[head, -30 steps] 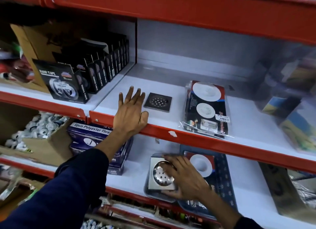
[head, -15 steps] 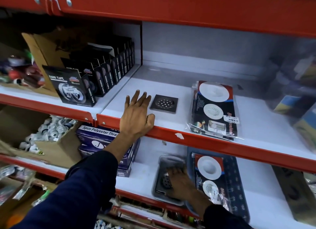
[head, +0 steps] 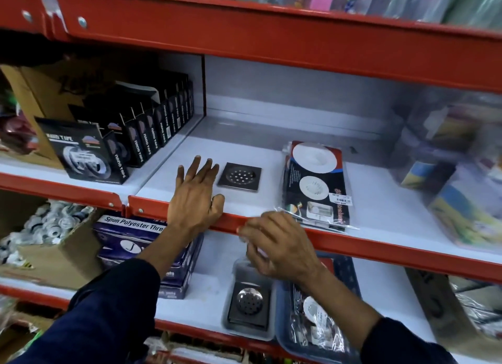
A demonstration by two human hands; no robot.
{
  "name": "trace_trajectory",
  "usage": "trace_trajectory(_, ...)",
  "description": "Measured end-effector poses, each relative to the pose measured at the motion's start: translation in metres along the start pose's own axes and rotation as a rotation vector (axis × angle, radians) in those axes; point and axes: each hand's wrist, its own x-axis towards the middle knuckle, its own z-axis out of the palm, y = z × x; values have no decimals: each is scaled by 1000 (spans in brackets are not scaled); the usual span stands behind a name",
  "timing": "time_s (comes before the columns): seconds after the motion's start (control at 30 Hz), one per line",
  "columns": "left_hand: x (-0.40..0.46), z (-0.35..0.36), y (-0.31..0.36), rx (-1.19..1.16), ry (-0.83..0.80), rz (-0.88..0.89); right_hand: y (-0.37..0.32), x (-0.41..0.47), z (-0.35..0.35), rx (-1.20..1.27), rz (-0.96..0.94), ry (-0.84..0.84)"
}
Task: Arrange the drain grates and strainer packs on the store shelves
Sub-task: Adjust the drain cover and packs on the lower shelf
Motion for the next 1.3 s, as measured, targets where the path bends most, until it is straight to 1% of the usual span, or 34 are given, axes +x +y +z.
trace_trajectory(0.07, 0, -1, 0, -7, 1, 3, 14, 32, -6, -47, 138, -36)
trace_trajectory(0.13, -1, -1, 1, -4, -6, -4, 33, 58, -6, -91, 313, -121)
trace_trajectory(0.17, 0, -2, 1, -2, -6, -12, 43, 70, -1, -92, 388, -206)
trace_trajectory(0.27, -1, -2, 2, -2, -17, -27, 72, 93, 19, -8, 570, -615)
trace_trajectory(0.3, -1, -1, 2, -3, -20, -30, 81, 96, 27, 19, 594, -732)
trace_trajectory(0.37, -1, -1, 0, -6, -22, -30, 91, 100, 42, 53, 599, -877)
trace_trajectory(0.47, 0, 0, 0, -9, -26, -34, 101, 101, 57, 71, 582, -951)
trace_trajectory(0.57, 1, -1, 0, -11, -27, -35, 107, 101, 58, 62, 531, -940)
trace_trajectory(0.7, 0, -1, 0, -25, -18, -32, 106, 96, 46, -21, 490, -861)
trace_trajectory(0.77, 0, -1, 0, -29, -12, -32, 101, 94, 33, -39, 500, -774)
trace_trajectory(0.83, 0, -1, 1, -30, -6, -31, 91, 90, 13, -58, 482, -638)
trace_trajectory(0.93, -1, 0, 1, -27, 4, -34, 68, 78, -19, -85, 398, -430)
trace_trajectory(1.0, -1, 1, 0, -20, 1, -29, 51, 64, -38, -40, 345, -338)
trace_trajectory(1.13, -2, 0, -1, -16, -16, -16, 27, 25, -54, 19, 179, -296)
trace_trajectory(1.3, -1, 1, 0, -9, -6, -30, 2, -40, -28, 106, -23, -294)
